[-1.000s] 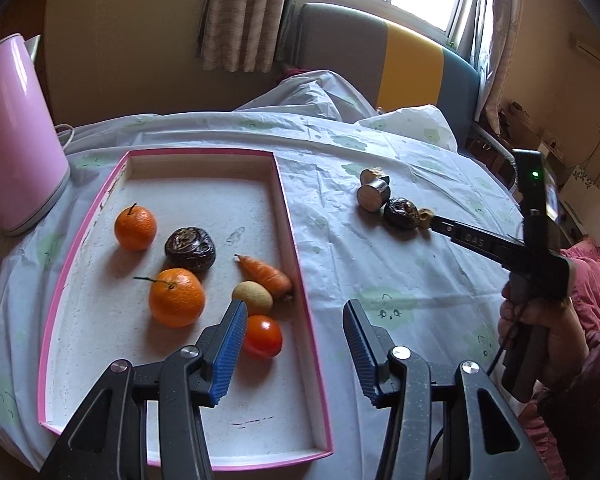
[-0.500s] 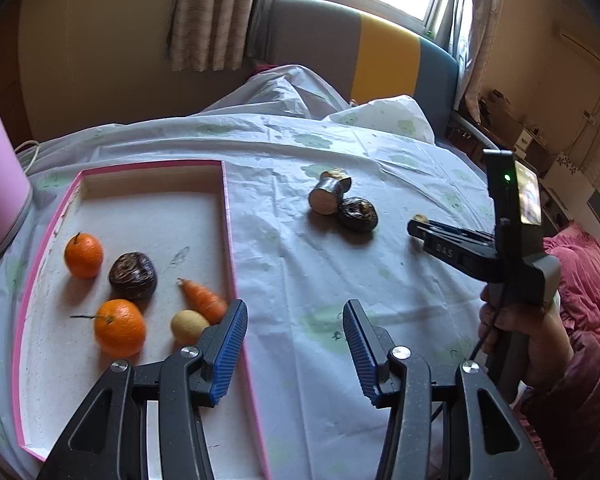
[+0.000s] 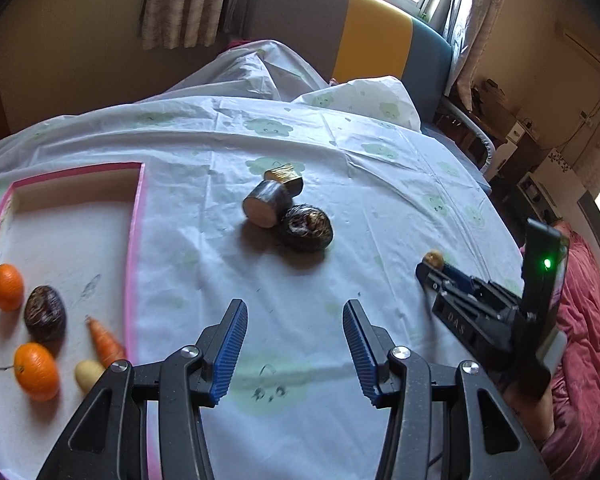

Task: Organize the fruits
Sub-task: 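Grasp the large dark round fruit with the left tool while the right tool grasps another yellow fruit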

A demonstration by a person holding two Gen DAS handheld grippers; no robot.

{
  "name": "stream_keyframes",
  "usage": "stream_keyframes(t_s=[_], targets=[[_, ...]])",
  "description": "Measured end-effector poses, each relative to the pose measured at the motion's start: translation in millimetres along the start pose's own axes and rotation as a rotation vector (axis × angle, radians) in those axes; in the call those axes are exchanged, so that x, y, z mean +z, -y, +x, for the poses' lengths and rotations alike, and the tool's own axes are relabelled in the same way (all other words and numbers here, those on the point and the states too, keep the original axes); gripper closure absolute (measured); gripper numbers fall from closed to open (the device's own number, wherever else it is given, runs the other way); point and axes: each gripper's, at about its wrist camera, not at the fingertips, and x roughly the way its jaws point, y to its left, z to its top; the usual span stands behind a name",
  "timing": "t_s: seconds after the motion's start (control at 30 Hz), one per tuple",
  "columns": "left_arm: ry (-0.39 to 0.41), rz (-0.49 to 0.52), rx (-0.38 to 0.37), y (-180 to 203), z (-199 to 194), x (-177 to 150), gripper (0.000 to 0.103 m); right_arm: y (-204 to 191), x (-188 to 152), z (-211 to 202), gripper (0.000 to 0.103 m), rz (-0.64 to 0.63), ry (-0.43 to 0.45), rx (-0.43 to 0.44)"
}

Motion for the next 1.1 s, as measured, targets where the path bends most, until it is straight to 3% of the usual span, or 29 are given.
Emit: stream_keyframes(t_s=[0.4, 0.73, 0.93, 1.0, 1.1], targets=[[-0.062, -0.067, 0.024, 16, 56, 33, 0.049, 8, -3, 1, 0.075, 0.047, 0.018, 0.059], [-0.065, -0.12, 0.102, 16, 90, 46, 0.048, 11, -5, 1, 0.075, 0.063, 0.026, 0.078], [-0.042, -0.104, 0.129, 20, 96, 51, 0.048, 11, -5, 1, 0.075, 0.067, 0.03, 0.083], [-0.034, -0.085, 0.142, 21, 98, 51, 0.052, 11, -5, 2, 0.075, 0.066, 0.03, 0.081], [-0.027, -0.051, 0.119, 22, 94, 46, 0.053, 11, -5, 1, 0.075, 0.063, 0.031, 0.077]])
